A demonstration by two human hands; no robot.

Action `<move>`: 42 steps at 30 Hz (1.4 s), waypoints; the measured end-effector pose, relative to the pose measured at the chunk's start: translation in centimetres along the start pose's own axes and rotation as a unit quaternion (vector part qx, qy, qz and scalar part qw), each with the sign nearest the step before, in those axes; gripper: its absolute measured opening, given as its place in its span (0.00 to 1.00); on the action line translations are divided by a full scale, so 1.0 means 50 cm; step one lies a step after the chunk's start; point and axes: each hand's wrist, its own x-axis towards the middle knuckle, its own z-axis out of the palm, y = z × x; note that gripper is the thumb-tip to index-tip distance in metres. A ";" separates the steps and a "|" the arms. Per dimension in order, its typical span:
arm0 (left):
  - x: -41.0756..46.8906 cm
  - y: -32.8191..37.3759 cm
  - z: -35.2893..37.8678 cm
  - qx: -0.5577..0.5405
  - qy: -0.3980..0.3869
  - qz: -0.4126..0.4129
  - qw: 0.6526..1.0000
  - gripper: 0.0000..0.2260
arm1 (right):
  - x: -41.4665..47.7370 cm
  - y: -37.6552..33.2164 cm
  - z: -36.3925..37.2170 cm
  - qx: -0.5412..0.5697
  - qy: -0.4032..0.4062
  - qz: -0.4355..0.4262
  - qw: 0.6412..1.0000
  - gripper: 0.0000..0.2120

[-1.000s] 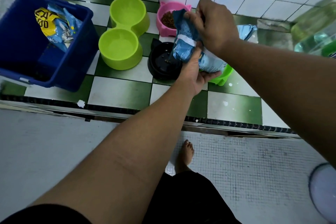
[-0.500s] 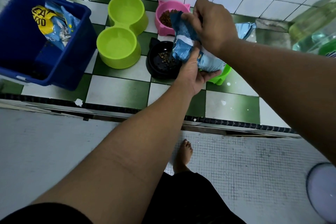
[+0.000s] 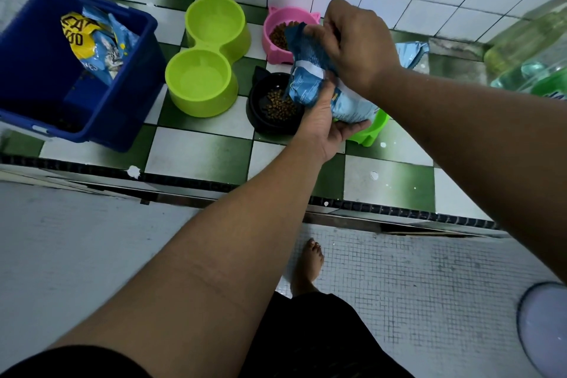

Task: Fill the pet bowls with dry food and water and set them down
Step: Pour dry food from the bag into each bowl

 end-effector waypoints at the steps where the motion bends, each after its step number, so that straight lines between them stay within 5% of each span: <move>1: 0.000 0.001 0.000 -0.003 0.001 0.001 1.000 0.29 | 0.001 0.000 0.000 0.004 0.002 0.000 1.000 0.18; 32: 0.012 -0.007 -0.012 0.035 0.018 0.024 0.999 0.32 | -0.015 0.007 -0.005 0.005 0.015 0.001 1.000 0.17; 42: 0.008 0.004 -0.015 0.094 0.042 0.054 0.993 0.31 | -0.046 0.034 -0.032 0.107 0.050 0.056 0.991 0.19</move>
